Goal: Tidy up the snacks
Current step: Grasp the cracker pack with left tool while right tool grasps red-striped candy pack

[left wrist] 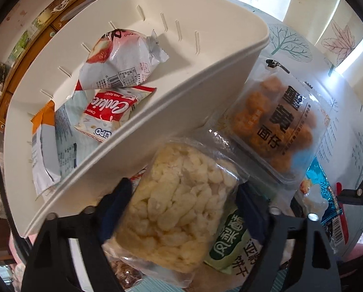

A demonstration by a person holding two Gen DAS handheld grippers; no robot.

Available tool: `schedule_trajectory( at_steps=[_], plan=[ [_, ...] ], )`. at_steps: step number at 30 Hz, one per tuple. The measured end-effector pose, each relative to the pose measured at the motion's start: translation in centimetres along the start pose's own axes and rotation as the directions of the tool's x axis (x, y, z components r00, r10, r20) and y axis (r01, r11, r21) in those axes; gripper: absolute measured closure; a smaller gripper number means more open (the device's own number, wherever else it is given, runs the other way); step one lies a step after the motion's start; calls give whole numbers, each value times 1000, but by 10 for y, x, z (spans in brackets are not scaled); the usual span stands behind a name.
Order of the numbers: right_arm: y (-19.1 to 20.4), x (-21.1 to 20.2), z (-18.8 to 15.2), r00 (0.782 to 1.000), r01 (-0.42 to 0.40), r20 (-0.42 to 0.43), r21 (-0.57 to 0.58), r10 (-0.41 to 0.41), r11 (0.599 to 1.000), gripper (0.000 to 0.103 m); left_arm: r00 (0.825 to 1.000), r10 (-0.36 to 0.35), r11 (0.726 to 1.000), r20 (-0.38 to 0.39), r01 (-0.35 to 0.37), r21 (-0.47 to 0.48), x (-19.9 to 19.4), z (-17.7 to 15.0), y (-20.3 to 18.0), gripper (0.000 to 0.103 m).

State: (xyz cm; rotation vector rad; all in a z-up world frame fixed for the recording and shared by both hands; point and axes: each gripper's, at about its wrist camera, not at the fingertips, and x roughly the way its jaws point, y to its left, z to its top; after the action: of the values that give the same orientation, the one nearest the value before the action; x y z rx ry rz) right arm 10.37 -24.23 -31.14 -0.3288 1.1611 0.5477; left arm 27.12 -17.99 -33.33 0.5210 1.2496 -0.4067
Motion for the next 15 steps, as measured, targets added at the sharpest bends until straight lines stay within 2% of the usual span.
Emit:
schedule_trajectory(
  at_steps=[4, 9, 15],
  plan=[
    [-11, -4, 4, 998, -56, -25, 51, 57, 997, 49, 1000, 17, 999, 24, -16, -43, -5, -6, 0, 41],
    [-26, -8, 10, 984, -135, -90, 175, 153, 975, 50, 1000, -21, 988, 15, 23, -150, -13, -16, 10, 44],
    [-44, -13, 12, 953, -160, -194, 330, 232, 931, 52, 999, -45, 964, 4, 44, -260, -33, -36, 19, 45]
  ],
)
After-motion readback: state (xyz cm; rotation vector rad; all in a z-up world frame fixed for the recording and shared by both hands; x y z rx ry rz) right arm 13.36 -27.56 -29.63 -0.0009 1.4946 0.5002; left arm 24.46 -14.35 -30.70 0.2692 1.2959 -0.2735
